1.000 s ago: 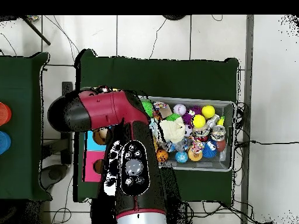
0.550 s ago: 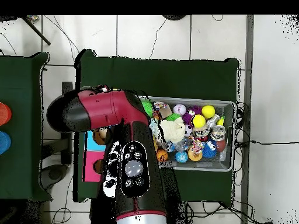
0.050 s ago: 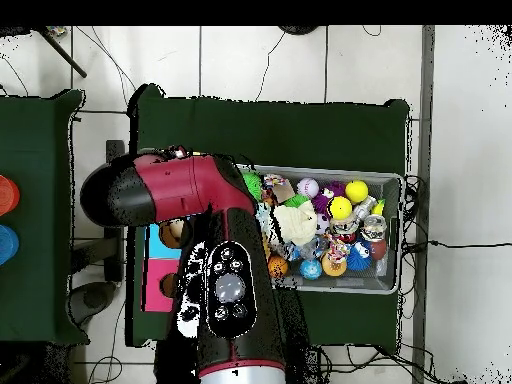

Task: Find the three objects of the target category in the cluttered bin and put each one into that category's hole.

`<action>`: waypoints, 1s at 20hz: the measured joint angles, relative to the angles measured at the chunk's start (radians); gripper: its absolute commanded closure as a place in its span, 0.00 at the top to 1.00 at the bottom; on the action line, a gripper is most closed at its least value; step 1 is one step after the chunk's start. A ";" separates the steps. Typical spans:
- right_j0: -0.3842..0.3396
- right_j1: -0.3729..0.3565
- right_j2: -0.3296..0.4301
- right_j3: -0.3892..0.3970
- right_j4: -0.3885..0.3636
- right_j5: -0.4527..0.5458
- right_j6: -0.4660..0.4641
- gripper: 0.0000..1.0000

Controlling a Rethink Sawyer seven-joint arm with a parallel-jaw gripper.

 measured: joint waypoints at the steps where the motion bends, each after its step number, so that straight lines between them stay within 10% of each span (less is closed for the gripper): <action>1: 0.000 0.001 0.000 0.000 0.000 0.000 0.000 0.00; 20: 0.000 0.040 0.000 -0.019 0.000 -0.034 0.000 0.00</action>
